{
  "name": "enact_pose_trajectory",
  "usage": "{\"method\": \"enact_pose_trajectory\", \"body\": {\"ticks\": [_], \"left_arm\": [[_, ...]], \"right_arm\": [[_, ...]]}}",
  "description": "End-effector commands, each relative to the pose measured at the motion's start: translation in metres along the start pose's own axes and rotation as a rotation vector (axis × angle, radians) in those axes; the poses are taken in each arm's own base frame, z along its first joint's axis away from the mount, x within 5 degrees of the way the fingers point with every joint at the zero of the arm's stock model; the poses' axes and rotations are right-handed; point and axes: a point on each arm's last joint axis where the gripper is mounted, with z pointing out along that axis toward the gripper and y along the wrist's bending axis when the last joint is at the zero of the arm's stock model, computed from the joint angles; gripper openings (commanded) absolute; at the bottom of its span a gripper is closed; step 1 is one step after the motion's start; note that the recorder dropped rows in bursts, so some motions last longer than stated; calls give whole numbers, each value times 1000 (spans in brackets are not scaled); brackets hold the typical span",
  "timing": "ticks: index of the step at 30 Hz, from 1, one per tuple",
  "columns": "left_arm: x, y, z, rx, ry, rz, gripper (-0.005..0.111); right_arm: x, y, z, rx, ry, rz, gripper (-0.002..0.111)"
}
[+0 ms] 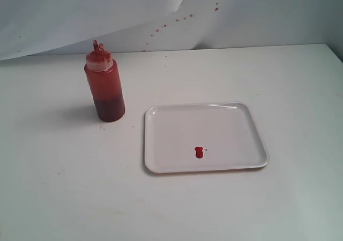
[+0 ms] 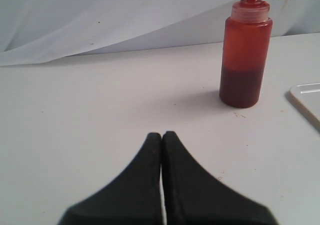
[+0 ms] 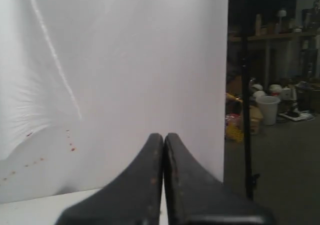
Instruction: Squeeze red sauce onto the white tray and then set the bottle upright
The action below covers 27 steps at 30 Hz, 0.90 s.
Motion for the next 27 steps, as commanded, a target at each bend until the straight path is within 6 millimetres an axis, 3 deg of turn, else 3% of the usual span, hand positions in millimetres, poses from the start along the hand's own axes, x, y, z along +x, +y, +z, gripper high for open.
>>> {"method": "enact_pose_trajectory", "body": {"ticks": [1,11,16,22,27], "left_arm": [[0,0,0,-1,-13,0,0],[0,0,0,-1,-13,-2,0],[0,0,0,-1,-13,1,0],[0,0,0,-1,-13,1,0],[0,0,0,-1,-13,-2,0]], "right_arm": [[18,-1,1,14,45,-70,0],[57,13,-2,-156,64,-167,0],[67,11,-8,-152,100,-121,0],[73,17,-17,-250,117,-283,0],[76,17,-25,-275,134,-308,0]]}}
